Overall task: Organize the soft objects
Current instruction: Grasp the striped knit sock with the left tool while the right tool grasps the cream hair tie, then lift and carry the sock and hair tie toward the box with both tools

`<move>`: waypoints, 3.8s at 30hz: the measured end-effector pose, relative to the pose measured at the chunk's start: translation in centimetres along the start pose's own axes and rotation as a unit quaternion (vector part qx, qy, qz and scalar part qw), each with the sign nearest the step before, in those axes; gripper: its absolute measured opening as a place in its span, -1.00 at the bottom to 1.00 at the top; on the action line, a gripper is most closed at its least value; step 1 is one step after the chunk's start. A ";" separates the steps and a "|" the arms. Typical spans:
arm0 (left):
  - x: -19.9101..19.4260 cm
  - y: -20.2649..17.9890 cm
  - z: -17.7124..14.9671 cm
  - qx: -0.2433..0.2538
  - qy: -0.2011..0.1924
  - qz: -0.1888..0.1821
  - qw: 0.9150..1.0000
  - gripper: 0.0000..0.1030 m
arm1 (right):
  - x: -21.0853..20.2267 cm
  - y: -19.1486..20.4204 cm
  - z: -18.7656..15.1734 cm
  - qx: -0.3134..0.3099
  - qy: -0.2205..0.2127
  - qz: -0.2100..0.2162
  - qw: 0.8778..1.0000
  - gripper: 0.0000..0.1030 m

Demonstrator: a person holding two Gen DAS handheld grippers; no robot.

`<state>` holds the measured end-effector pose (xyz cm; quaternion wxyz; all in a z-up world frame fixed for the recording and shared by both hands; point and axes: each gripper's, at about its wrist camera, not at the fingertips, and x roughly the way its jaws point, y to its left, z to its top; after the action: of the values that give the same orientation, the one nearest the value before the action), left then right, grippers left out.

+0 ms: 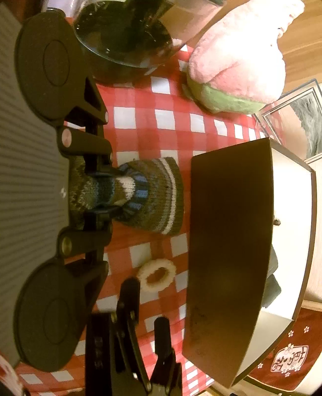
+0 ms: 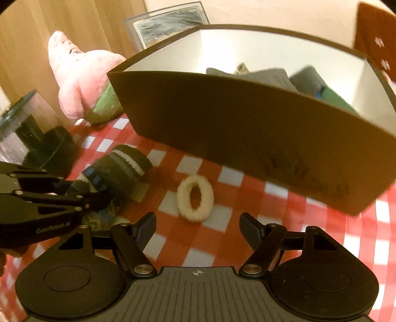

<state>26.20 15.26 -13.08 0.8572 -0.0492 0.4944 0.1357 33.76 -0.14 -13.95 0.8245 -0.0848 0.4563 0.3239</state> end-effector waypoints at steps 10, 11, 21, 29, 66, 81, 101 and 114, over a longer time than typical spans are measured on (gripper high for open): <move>1.0 0.3 0.7 -0.012 0.002 -0.002 1.000 -0.57 | 2.7 1.3 0.8 -0.034 0.001 -0.016 0.999 0.06; 1.1 0.4 0.7 -0.013 0.003 -0.002 1.000 -0.57 | 2.9 1.3 0.8 -0.035 0.003 -0.018 0.999 0.00; 1.7 0.7 0.8 -0.020 0.013 -0.004 1.000 -0.57 | 3.4 1.4 0.5 -0.043 0.006 -0.015 0.999 -0.47; 1.3 0.4 0.3 -0.021 0.015 -0.004 1.000 -0.57 | 2.3 0.9 0.0 -0.034 0.013 0.014 0.999 -0.61; 0.1 -1.8 -3.4 -0.008 0.040 -0.042 0.998 -0.25 | -2.3 2.6 -4.7 -0.050 0.042 0.030 0.997 -0.44; -1.3 -2.5 -3.3 0.000 0.036 -0.032 0.999 -0.52 | -3.7 1.7 -5.0 -0.025 0.032 0.043 0.998 -0.63; -7.6 -2.6 -0.4 0.008 -0.036 -0.029 0.999 -0.52 | -11.0 0.2 -2.4 0.013 -0.047 0.051 0.997 -0.63; -10.6 -3.4 4.1 0.029 -0.099 -0.031 0.994 -0.52 | -14.7 -1.5 1.3 0.020 -0.112 0.041 0.993 -0.63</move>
<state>25.53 10.94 -2.11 0.9068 -0.0259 0.4090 0.0986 30.08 -7.42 -1.51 0.8581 -0.0128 0.3701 0.3558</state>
